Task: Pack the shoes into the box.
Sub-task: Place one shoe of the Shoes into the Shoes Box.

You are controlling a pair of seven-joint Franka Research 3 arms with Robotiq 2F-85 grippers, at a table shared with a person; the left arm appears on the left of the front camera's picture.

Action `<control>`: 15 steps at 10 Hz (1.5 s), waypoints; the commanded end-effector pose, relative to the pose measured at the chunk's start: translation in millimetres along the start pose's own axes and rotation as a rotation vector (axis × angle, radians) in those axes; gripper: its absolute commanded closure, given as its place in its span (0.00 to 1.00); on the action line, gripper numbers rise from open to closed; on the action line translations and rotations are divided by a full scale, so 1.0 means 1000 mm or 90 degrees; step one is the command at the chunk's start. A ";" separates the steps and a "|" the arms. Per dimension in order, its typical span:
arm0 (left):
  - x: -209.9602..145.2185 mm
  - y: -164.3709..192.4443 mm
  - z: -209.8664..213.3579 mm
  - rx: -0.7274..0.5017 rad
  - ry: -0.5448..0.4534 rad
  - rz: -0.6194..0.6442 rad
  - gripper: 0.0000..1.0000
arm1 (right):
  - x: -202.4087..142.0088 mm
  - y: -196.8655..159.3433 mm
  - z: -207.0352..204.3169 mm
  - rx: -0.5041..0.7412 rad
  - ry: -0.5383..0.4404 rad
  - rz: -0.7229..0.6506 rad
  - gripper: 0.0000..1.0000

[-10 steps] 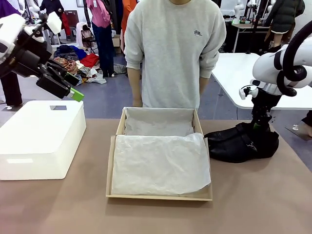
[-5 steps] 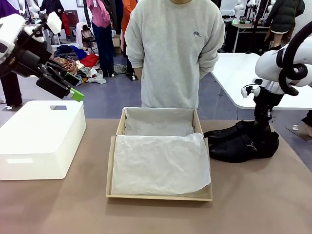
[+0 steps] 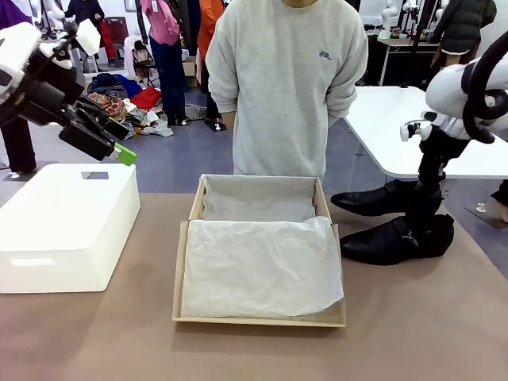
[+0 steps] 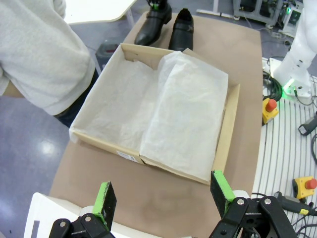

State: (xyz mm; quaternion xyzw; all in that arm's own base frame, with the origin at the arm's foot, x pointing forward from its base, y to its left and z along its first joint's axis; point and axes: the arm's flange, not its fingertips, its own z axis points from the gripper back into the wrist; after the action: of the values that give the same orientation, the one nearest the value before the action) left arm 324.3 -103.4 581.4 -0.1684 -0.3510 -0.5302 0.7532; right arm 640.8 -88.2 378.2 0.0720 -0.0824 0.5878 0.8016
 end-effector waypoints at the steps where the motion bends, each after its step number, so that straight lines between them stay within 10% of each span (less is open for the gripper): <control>1: 0.000 0.002 0.000 -0.010 -0.010 -0.009 0.00 | 0.010 0.010 0.034 -0.042 -0.012 -0.030 1.00; 6: 0.000 0.002 0.000 -0.010 -0.010 -0.009 0.00 | 0.065 0.065 0.100 -0.027 0.007 -0.069 1.00; 15: 0.000 0.002 0.000 -0.010 -0.010 -0.009 0.00 | 0.215 0.116 0.092 0.047 0.081 0.018 1.00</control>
State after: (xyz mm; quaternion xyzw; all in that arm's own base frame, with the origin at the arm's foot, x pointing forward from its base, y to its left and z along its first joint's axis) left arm 324.9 -103.4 581.1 -0.1674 -0.3503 -0.5304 0.7536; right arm 576.3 126.5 504.3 0.0561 -0.0162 0.6115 0.7891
